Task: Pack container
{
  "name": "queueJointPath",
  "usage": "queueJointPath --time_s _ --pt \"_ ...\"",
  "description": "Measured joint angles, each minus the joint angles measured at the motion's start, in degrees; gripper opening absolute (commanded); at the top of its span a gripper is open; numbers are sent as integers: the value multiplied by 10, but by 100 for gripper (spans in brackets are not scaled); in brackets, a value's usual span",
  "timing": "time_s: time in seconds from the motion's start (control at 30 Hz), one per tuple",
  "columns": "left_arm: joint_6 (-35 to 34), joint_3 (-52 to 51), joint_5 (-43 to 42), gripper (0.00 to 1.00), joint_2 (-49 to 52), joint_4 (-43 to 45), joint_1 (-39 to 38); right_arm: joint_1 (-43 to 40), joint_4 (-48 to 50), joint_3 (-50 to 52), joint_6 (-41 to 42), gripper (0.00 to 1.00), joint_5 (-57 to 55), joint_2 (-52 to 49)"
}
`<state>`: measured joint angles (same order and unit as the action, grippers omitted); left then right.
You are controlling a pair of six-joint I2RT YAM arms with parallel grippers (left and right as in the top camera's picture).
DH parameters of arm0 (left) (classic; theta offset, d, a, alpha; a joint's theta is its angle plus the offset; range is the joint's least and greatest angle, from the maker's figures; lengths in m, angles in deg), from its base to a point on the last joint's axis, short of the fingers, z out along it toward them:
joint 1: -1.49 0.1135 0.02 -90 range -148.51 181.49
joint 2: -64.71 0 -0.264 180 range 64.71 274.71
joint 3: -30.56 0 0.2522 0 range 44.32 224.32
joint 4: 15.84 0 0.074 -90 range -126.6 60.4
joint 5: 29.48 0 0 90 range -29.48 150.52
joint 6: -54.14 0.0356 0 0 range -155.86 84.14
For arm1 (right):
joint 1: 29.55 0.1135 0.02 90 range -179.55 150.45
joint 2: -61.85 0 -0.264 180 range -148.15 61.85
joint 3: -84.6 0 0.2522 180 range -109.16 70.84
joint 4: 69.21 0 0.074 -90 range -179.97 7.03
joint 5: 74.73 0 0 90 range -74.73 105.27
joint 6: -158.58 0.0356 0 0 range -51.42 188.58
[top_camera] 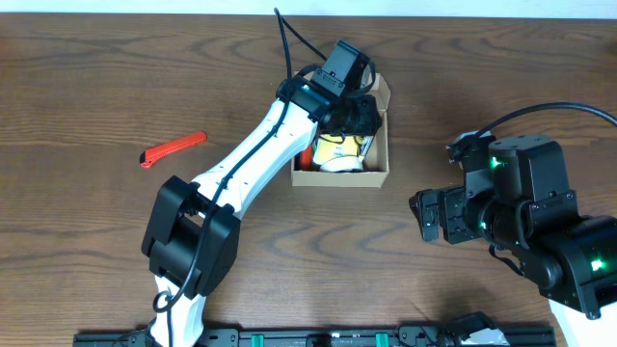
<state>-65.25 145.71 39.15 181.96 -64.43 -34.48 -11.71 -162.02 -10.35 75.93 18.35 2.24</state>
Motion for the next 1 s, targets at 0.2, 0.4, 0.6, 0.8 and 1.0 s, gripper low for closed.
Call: queueJointPath --time_s 0.2,0.4,0.6,0.8,1.0 --pt "-16 0 -19 58 0 9 -1 0 0 0 0 99 0 0" --pt "-22 0 -23 67 0 12 -1 0 0 0 0 99 0 0" --pt "-14 8 -12 68 0 -27 11 0 0 0 0 99 0 0" --pt "-14 10 80 72 -58 -136 82 0 0 0 0 99 0 0" --pt "21 22 198 76 -138 -213 197 0 0 0 0 99 0 0"
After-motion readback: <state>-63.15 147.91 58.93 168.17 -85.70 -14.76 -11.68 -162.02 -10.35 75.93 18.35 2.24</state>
